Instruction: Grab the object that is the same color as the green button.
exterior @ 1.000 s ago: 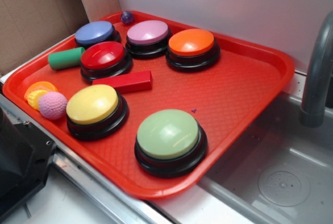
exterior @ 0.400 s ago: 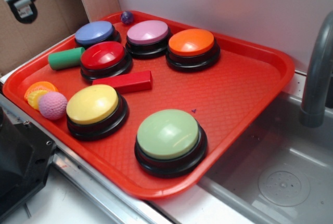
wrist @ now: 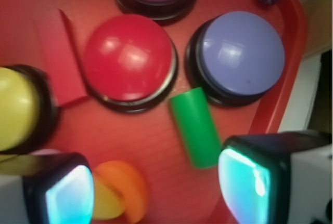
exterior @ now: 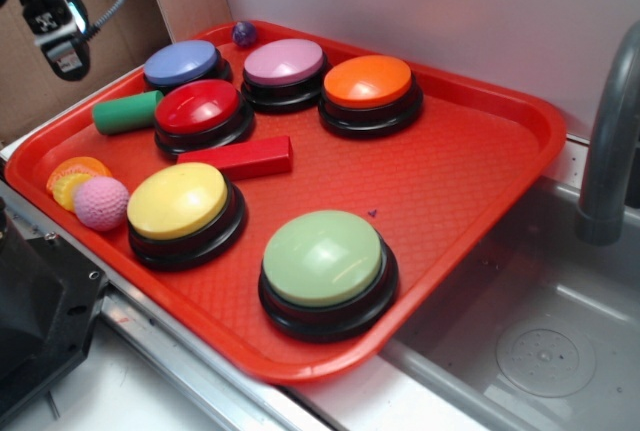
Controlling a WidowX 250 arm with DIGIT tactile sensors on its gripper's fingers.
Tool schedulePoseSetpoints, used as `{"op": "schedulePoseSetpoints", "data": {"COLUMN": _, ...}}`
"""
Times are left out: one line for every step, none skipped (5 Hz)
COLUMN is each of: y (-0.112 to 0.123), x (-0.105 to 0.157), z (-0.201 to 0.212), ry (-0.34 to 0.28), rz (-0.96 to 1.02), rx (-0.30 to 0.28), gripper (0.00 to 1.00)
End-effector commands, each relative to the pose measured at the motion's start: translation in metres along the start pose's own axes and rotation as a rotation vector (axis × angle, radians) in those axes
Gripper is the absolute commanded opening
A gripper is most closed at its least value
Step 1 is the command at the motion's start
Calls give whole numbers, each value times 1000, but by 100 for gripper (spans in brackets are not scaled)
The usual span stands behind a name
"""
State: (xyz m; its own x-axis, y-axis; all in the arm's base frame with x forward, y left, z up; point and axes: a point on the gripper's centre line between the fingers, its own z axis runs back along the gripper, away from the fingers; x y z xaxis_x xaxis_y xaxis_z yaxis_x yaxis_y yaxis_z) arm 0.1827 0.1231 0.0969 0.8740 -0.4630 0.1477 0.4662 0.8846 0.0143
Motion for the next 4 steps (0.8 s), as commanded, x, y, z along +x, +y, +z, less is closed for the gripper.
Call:
{"op": "schedulePoseSetpoints", "data": {"y": 32, "x": 1, "z": -31, "ry": 2, "rz": -46, "rx": 39, "gripper": 100}}
{"op": "schedulePoseSetpoints", "data": {"y": 38, "x": -2, "z": -47, "ry": 11, "rz": -57, "rx": 22, "gripper": 100}}
{"op": "schedulePoseSetpoints", "data": {"y": 39, "x": -8, "z": -62, "ry": -18, "rz": -83, "rx": -7, "gripper": 100}}
{"op": "schedulePoseSetpoints", "data": {"y": 37, "x": -11, "z": -71, "ry": -19, "rz": -105, "rx": -10, "gripper": 98}}
